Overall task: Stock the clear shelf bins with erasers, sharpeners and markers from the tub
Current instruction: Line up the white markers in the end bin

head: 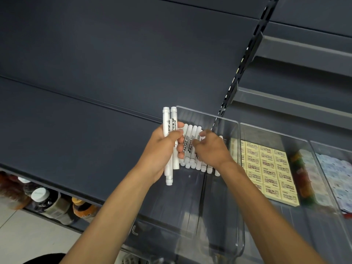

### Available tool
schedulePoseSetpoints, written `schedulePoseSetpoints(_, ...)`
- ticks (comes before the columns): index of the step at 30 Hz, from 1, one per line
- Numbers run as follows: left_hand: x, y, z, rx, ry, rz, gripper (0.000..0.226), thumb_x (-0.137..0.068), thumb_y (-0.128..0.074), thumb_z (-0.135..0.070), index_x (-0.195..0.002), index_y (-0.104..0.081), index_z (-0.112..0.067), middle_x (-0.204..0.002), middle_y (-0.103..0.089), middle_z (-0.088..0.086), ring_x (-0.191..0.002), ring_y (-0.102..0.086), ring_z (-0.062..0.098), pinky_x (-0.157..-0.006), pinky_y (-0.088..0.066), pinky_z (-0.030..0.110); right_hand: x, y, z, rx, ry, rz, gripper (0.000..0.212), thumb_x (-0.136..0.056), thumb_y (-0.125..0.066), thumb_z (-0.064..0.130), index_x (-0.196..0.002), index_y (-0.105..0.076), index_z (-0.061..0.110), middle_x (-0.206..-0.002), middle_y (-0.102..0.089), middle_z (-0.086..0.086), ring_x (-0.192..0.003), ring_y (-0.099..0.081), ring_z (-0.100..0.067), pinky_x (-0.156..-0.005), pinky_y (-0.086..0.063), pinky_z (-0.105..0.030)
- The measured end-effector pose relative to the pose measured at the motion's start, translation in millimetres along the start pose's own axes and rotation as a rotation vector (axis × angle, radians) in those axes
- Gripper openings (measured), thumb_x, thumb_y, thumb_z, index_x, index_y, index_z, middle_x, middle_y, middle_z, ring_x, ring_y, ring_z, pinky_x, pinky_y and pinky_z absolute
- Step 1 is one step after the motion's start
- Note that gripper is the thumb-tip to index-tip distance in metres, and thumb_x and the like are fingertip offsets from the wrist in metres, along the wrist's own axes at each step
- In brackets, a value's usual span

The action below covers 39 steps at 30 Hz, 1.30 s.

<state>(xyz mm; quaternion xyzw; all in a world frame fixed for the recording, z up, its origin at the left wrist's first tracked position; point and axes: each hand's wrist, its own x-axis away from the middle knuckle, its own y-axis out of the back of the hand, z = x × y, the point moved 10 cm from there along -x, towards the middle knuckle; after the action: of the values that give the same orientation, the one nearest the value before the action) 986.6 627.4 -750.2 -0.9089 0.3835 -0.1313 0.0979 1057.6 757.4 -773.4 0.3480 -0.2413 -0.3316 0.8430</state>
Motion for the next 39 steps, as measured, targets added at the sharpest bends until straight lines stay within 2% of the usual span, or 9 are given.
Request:
schedulePoseSetpoints(4, 4.0, -5.4, 3.4, -0.014, 0.045, 0.033, 0.034, -0.094, -0.047, 0.001, -0.124, -0.043, -0.013, -0.073, -0.060, 0.009, -0.055, -0.052, 0.015, -0.060, -0.049, 0.032, 22.0, 9.5, 7.1, 0.058, 0.084, -0.023, 0.031, -0.098, -0.043, 0.015, -0.127, -0.050, 0.005, -0.100, -0.069, -0.015, -0.091, -0.065, -0.027, -0.080, -0.050, -0.031)
schedulePoseSetpoints(8, 9.4, -20.4, -0.3, -0.061, -0.022, 0.110, 0.032, -0.096, -0.046, 0.005, -0.119, -0.045, -0.018, -0.102, -0.075, 0.007, -0.082, -0.070, 0.015, -0.085, -0.056, 0.035, 46.5, 10.6, 8.8, -0.336, 0.107, 0.047, 0.017, -0.101, -0.040, 0.017, -0.106, -0.057, 0.015, -0.080, -0.064, -0.003, -0.062, -0.063, -0.011, -0.063, -0.055, -0.030)
schedulePoseSetpoints(11, 7.5, -17.5, -8.8, -0.002, -0.097, 0.092, 0.023, -0.098, -0.050, 0.001, -0.118, -0.049, -0.011, -0.112, -0.074, 0.002, -0.105, -0.070, 0.017, -0.099, -0.050, 0.037, 61.1, 13.4, 14.5, -0.516, 0.125, 0.078, 0.016, -0.100, -0.044, 0.018, -0.095, -0.059, 0.018, -0.082, -0.066, -0.001, -0.066, -0.063, -0.011, -0.062, -0.055, -0.028)
schedulePoseSetpoints(14, 9.2, -16.3, -11.1, 0.151, -0.061, 0.094, 0.025, -0.099, -0.052, -0.008, -0.123, -0.048, -0.011, -0.118, -0.072, 0.002, -0.113, -0.067, 0.017, -0.090, -0.058, 0.034, 72.2, 5.9, 24.9, -0.495, 0.170, 0.168, 0.005, -0.097, -0.054, 0.026, -0.096, -0.058, 0.023, -0.091, -0.070, -0.003, -0.078, -0.068, -0.019, -0.072, -0.056, -0.034)
schedulePoseSetpoints(19, 14.8, -24.3, -9.9, 0.195, -0.006, 0.135, 0.023, -0.095, -0.055, -0.017, -0.119, -0.056, -0.014, -0.110, -0.075, 0.002, -0.097, -0.072, 0.018, -0.067, -0.056, 0.039, 76.9, 2.5, 41.8, -0.608, 0.240, 0.194, 0.007, -0.095, -0.060, 0.022, -0.095, -0.060, 0.014, -0.074, -0.064, -0.008, -0.062, -0.060, -0.012, -0.061, -0.051, -0.027)
schedulePoseSetpoints(23, 11.6, -16.5, -9.8, 0.105, -0.045, 0.081, 0.020, -0.104, -0.044, -0.015, -0.118, -0.058, -0.011, -0.113, -0.073, 0.011, -0.100, -0.072, 0.025, -0.072, -0.060, 0.032, 74.0, 10.7, 32.3, -0.667, 0.193, 0.078, 0.009, -0.097, -0.056, 0.020, -0.095, -0.059, 0.012, -0.077, -0.065, -0.012, -0.056, -0.051, -0.010, -0.056, -0.048, -0.025)
schedulePoseSetpoints(27, 7.8, -3.2, -9.8, 0.027, -0.038, -0.012, 0.024, -0.106, -0.043, -0.017, -0.123, -0.054, -0.005, -0.112, -0.069, 0.011, -0.077, -0.074, 0.024, -0.060, -0.061, 0.036, 72.0, 42.2, 22.2, -0.683, 0.210, -0.160, 0.005, -0.095, -0.060, 0.016, -0.093, -0.064, 0.016, -0.067, -0.055, -0.003, -0.057, -0.047, -0.014, -0.055, -0.044, -0.030)
schedulePoseSetpoints(32, 4.9, -0.5, -4.6, -0.098, -0.003, -0.041, 0.013, -0.104, -0.046, -0.017, -0.108, -0.052, -0.006, -0.079, -0.057, 0.004, -0.041, -0.046, 0.012, -0.038, -0.040, 0.022, 69.2, 65.7, 17.2, -0.775, 0.226, -0.289, 0.007, -0.090, -0.066, 0.010, -0.095, -0.069, 0.014, -0.074, -0.057, -0.005, -0.063, -0.046, -0.016, -0.055, -0.042, -0.030)
schedulePoseSetpoints(39, 3.2, -4.9, 2.6, -0.105, 0.055, 0.047, 0.011, -0.096, -0.049, -0.009, -0.091, -0.043, -0.016, -0.063, -0.030, -0.002, -0.045, -0.020, 0.009, -0.038, -0.018, 0.021, 54.3, 70.5, 11.7, -0.828, 0.218, -0.370, 0.012, -0.094, -0.062, 0.019, -0.088, -0.066, 0.010, -0.071, -0.062, 0.001, -0.064, -0.058, -0.008, -0.055, -0.052, -0.024)
